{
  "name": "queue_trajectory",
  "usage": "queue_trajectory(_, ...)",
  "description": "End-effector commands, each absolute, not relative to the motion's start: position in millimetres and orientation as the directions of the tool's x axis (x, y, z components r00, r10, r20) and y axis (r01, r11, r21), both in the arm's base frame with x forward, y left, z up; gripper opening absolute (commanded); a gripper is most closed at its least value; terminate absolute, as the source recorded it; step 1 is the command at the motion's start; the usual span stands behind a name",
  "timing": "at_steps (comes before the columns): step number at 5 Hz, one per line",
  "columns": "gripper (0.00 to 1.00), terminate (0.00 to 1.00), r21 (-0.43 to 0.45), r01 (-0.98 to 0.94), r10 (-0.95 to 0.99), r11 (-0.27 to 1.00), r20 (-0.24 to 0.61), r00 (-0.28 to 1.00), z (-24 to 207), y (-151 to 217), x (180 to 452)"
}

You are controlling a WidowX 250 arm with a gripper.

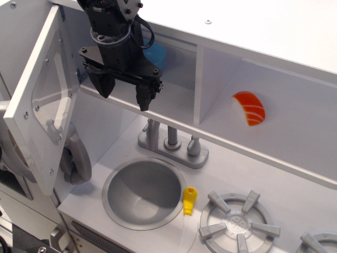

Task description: Close microwave

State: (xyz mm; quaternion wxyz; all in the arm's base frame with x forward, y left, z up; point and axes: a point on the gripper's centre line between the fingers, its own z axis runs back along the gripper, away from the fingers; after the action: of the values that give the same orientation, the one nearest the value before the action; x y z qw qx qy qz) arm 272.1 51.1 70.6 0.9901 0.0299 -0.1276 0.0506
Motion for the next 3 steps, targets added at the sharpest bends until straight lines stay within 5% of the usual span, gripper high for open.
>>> queue_trajectory(1, 1.0, 0.0, 0.046, -0.108, 0.093, 0.993, 0.256, 0.962, 71, 51, 272)
queue_trajectory(3, 1.0, 0.0, -0.057, -0.149, 0.159, 0.987, 0.258, 0.953, 140, 56, 258)
